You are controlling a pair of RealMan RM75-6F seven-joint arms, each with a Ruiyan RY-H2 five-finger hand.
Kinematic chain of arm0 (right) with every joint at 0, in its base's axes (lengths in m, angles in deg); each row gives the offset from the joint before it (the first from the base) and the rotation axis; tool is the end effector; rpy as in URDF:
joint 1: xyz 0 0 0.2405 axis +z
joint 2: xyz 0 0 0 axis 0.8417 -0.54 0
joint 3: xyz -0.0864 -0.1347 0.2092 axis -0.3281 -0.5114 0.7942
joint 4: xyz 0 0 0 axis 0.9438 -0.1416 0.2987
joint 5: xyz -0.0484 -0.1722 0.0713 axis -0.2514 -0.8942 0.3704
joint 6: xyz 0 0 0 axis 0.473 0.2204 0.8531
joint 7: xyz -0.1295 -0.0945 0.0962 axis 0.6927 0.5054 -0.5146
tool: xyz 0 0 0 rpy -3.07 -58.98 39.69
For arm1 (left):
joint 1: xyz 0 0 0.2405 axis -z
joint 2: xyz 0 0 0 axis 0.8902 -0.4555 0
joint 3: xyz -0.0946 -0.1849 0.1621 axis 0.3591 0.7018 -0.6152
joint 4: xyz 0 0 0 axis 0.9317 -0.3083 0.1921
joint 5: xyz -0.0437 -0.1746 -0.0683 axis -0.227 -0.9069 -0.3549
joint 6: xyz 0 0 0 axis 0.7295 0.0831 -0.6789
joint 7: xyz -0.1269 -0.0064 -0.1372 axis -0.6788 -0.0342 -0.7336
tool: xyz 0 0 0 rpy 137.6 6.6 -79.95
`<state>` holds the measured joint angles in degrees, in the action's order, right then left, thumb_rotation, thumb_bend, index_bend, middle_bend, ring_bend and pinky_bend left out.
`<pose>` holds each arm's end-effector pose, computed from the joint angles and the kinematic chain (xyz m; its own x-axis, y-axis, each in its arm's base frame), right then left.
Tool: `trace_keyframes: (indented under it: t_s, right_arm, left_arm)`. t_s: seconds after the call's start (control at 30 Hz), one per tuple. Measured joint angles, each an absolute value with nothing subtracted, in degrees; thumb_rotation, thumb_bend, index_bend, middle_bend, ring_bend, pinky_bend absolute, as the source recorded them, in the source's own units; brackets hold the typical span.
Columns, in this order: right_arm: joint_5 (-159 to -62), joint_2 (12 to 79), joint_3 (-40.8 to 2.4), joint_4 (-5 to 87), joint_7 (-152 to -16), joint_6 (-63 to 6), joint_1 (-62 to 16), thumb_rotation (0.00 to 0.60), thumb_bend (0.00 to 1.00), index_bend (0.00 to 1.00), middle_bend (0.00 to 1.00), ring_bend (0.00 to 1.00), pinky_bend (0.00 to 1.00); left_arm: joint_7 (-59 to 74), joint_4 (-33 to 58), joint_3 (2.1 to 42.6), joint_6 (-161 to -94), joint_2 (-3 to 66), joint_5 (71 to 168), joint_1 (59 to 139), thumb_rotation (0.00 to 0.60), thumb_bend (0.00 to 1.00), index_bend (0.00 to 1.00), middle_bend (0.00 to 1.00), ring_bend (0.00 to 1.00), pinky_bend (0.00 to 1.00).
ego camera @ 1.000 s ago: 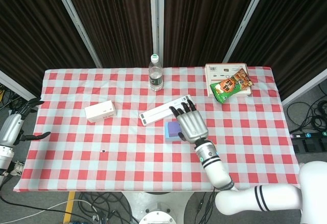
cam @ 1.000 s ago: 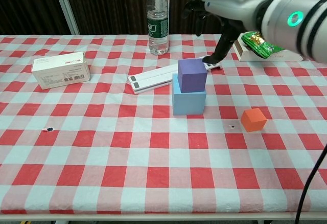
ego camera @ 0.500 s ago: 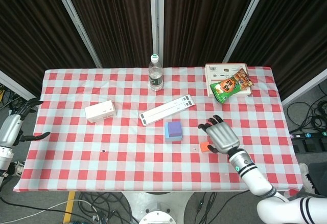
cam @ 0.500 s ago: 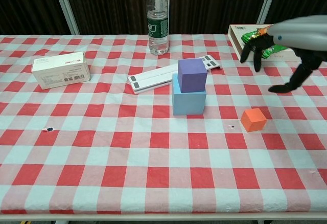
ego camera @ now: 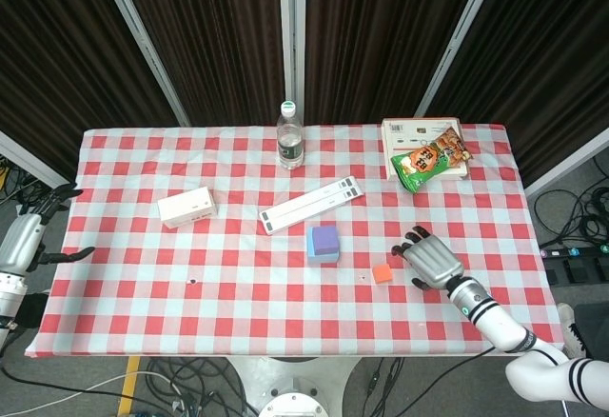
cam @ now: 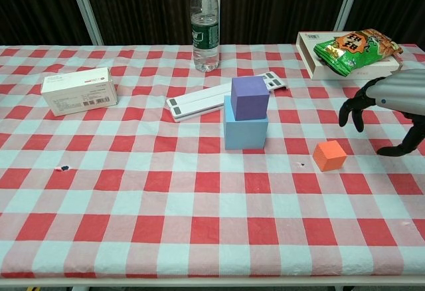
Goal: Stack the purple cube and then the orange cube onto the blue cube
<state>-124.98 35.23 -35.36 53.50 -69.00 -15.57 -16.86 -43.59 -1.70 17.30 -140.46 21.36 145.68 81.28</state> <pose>-0.2291 -0.3382 0.0268 0.7162 -0.3414 0.6087 -0.6841 -0.5157 0.5158 -0.3480 0.3185 0.1761 -0.0366 0.0692 0.9969 0.9903 -0.1314 0.0455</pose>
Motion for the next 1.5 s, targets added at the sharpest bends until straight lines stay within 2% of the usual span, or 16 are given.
trace_keyframes:
  t_s: [0.33, 1.23, 1.5]
  right_arm:
    - [-130.35, 36.39, -33.88, 53.40, -71.21, -16.45, -17.02, 0.600, 0.16, 0.29, 0.39, 0.17, 0.13]
    - [-129.75, 41.68, -31.94, 49.39, -71.57, -11.89, -16.86, 0.600, 0.16, 0.30, 0.39, 0.16, 0.12]
    - [-128.42, 42.78, -31.14, 48.26, -71.01, -10.94, -16.75, 0.600, 0.17, 0.33, 0.42, 0.17, 0.12]
  left_arm:
    - [-43.73, -1.96, 17.38, -140.61, 21.49, 145.72, 81.27, 0.600, 0.08, 0.24, 0.22, 0.16, 0.29]
    - [-44.85, -3.75, 17.29, -140.67, 22.16, 145.80, 81.15, 0.600, 0.08, 0.24, 0.22, 0.16, 0.29]
    - [-45.39, -4.22, 17.22, -140.53, 22.27, 145.88, 81.22, 0.600, 0.08, 0.24, 0.22, 0.16, 0.29]
